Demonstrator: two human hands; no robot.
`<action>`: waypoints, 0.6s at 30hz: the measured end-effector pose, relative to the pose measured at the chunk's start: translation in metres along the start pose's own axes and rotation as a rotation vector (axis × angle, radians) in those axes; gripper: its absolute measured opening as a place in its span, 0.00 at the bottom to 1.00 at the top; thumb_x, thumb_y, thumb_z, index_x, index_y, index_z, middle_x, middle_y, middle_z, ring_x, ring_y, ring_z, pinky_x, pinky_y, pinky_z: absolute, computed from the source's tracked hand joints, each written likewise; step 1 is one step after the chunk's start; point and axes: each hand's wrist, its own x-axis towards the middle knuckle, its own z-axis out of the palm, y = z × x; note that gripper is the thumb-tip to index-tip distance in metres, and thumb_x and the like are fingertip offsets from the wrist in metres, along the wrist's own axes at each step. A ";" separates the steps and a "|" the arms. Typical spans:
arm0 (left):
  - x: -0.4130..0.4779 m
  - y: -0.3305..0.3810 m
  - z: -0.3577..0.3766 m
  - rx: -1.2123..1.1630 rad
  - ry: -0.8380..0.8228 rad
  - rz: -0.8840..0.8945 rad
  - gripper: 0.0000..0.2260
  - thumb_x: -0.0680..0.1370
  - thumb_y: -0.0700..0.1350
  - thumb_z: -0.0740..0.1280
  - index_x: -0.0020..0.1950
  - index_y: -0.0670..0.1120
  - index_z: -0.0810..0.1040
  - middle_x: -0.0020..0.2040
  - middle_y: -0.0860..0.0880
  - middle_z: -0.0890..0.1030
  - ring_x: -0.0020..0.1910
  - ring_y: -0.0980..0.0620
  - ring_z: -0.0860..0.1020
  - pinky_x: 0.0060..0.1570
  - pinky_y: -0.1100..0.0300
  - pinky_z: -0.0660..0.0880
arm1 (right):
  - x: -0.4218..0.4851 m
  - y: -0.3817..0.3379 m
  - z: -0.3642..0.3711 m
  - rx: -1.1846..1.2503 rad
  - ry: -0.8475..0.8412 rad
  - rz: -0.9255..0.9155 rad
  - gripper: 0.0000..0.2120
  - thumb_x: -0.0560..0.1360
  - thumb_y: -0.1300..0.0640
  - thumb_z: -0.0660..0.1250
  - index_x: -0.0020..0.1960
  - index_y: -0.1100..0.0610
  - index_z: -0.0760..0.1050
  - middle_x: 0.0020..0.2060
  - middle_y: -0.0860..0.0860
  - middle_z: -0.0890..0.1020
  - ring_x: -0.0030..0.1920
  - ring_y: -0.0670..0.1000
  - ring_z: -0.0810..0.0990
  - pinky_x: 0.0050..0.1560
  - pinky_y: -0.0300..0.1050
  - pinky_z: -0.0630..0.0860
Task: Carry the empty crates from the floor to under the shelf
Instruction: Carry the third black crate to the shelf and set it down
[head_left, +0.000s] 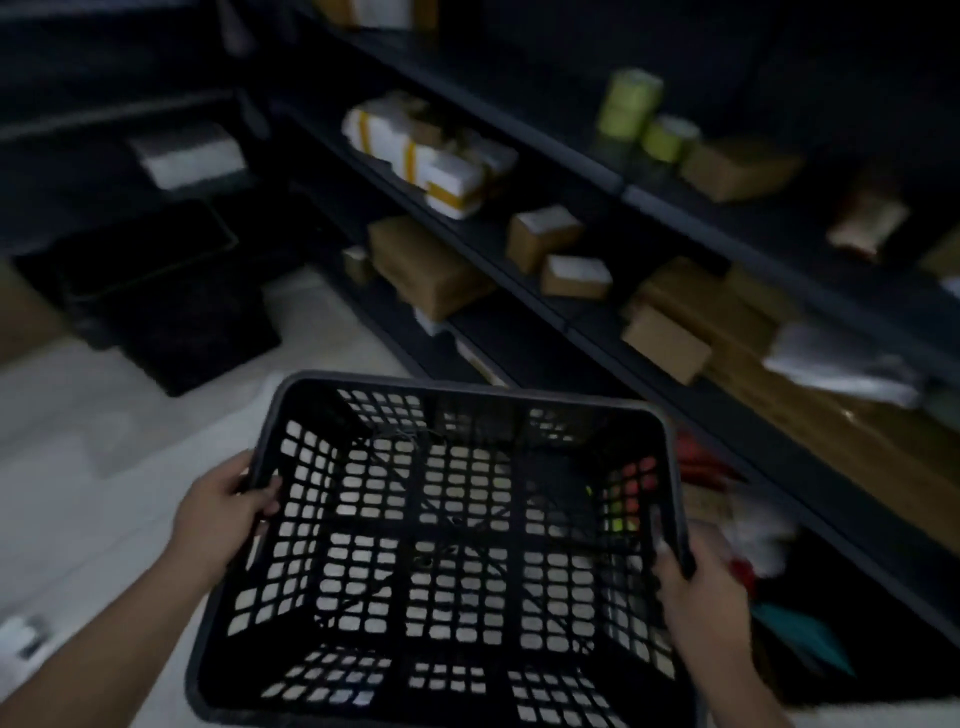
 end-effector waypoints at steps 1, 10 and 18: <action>0.009 0.007 -0.022 -0.014 0.031 0.009 0.18 0.75 0.33 0.70 0.51 0.58 0.84 0.38 0.49 0.85 0.34 0.51 0.81 0.34 0.56 0.79 | 0.006 -0.032 0.005 0.011 -0.008 -0.050 0.14 0.80 0.50 0.63 0.61 0.56 0.76 0.41 0.54 0.83 0.42 0.60 0.82 0.42 0.52 0.78; 0.078 0.027 -0.187 -0.072 0.346 -0.006 0.13 0.76 0.33 0.68 0.50 0.51 0.82 0.41 0.48 0.84 0.33 0.54 0.80 0.32 0.58 0.77 | 0.048 -0.268 0.096 0.112 -0.111 -0.302 0.13 0.80 0.48 0.62 0.62 0.49 0.76 0.39 0.47 0.83 0.36 0.51 0.82 0.38 0.50 0.80; 0.156 0.039 -0.265 -0.114 0.534 -0.060 0.24 0.68 0.25 0.67 0.56 0.48 0.82 0.45 0.47 0.86 0.36 0.55 0.82 0.32 0.61 0.79 | 0.114 -0.424 0.183 0.152 -0.252 -0.476 0.14 0.80 0.47 0.62 0.63 0.49 0.76 0.43 0.50 0.84 0.40 0.53 0.82 0.42 0.50 0.80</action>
